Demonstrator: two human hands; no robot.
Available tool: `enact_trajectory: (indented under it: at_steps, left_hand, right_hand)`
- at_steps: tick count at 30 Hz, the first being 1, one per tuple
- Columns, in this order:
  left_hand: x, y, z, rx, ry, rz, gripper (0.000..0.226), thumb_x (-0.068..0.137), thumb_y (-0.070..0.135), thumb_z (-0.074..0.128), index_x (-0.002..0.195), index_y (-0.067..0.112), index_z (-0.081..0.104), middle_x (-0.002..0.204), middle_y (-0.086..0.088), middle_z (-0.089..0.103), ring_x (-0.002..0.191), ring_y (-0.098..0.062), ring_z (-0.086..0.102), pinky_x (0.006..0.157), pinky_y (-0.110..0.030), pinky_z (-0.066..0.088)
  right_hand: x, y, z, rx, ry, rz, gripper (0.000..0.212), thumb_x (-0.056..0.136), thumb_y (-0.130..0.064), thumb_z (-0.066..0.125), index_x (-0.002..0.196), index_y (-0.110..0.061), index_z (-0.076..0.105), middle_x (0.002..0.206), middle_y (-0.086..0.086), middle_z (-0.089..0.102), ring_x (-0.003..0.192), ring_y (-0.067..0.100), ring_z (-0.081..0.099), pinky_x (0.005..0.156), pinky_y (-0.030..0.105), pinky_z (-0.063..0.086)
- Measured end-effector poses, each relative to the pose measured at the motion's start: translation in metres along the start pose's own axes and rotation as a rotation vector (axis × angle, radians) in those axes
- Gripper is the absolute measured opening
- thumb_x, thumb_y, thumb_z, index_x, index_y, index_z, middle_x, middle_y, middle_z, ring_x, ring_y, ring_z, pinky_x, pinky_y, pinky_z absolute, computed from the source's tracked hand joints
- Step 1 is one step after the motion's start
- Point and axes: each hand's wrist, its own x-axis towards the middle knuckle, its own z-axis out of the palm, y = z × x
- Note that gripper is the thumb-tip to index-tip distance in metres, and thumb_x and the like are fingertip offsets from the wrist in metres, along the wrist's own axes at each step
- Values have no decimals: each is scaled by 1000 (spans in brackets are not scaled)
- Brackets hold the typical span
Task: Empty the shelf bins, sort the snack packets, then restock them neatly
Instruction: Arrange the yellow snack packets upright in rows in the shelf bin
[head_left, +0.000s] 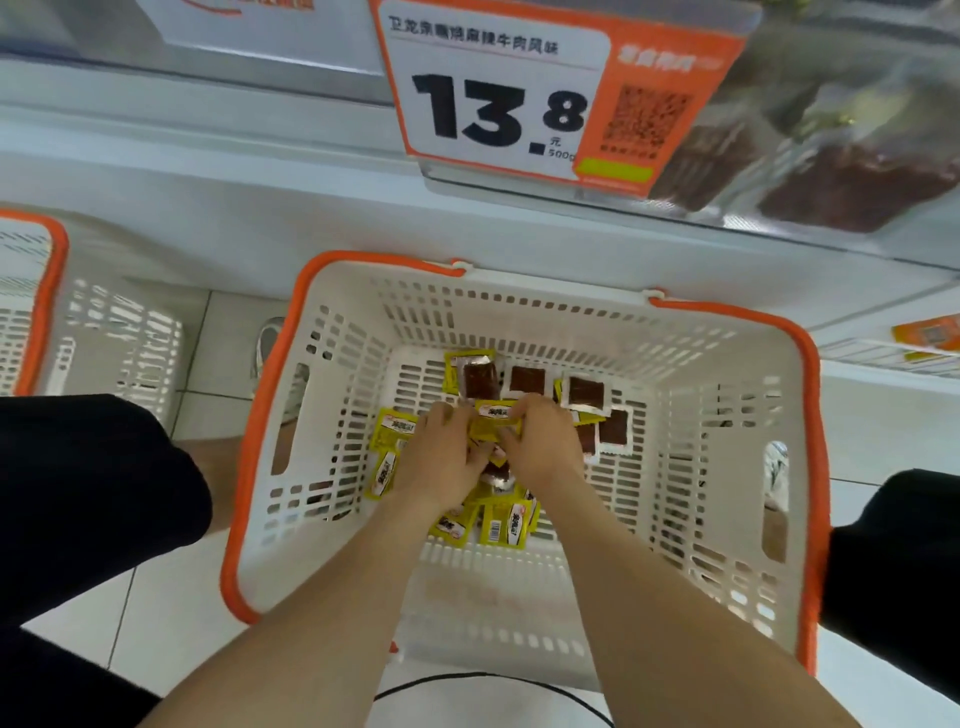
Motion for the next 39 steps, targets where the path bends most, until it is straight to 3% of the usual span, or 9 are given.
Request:
enact_trajectory:
  at_steps: [4,8,13,16,19,23,29,35,39]
  left_hand:
    - [12,7,1,-119,-31,-153,67,91,52,74,140,14,49,137,-8,41,117,-30,59,94,-43,54]
    - [15,1,-1,-408,17,-216,67,77,30,93,135,19,63,135,-6,48,117,-15,50,101,-23,39]
    - [19,-6,-4,-508,13,-247,53,73,21,95,119,25,68,117,0,72,109,-22,69,97,-43,57]
    - [18,-4,-7,-493,12,-191,34,82,20,88,107,30,68,107,2,73,102,-23,70,92,-40,57]
    - [18,-6,-13,-541,47,-142,22,92,18,80,112,22,71,111,0,70,105,-23,67,89,-35,53]
    - [18,-6,-29,-676,-41,-101,19,91,22,82,109,24,77,110,3,76,105,-18,70,93,-43,58]
    - [14,10,-54,-1058,14,-238,18,90,29,84,97,14,76,102,-2,79,97,-24,74,75,-43,61]
    - [4,36,-77,-1575,-217,-347,9,102,-2,55,105,6,54,121,-27,70,108,-41,71,90,-56,61]
    - [-3,47,-84,-1554,-271,-287,14,97,-4,59,109,3,57,113,-24,70,102,-38,70,98,-58,57]
  right_hand:
    - [2,8,-12,302,-28,123,41,89,-13,78,113,-25,48,78,1,68,82,19,66,73,31,48]
    - [0,19,-19,396,-188,204,8,82,-10,76,80,-17,72,67,6,74,61,19,72,68,43,64]
    - [1,25,-8,449,-155,232,34,79,-27,79,59,-18,53,58,-1,57,67,31,69,71,43,62]
    - [-1,22,-20,364,37,148,19,97,-11,63,79,-5,64,69,13,65,57,21,64,58,37,53]
    - [5,25,-33,383,-74,18,22,102,-11,55,109,-16,75,82,3,71,56,1,56,62,28,45]
    - [6,15,-39,228,-161,-173,34,100,-12,63,132,-20,71,124,-4,73,110,13,68,92,25,47]
    - [3,1,-40,390,-18,-49,5,91,-19,76,92,-20,81,78,-4,77,74,20,73,74,39,61]
    - [-7,-3,-52,914,-74,194,30,96,-14,73,123,-27,68,105,4,77,93,19,75,75,34,60]
    - [-12,-9,-48,832,-45,95,15,96,-14,72,109,-20,77,77,1,74,64,15,64,59,27,52]
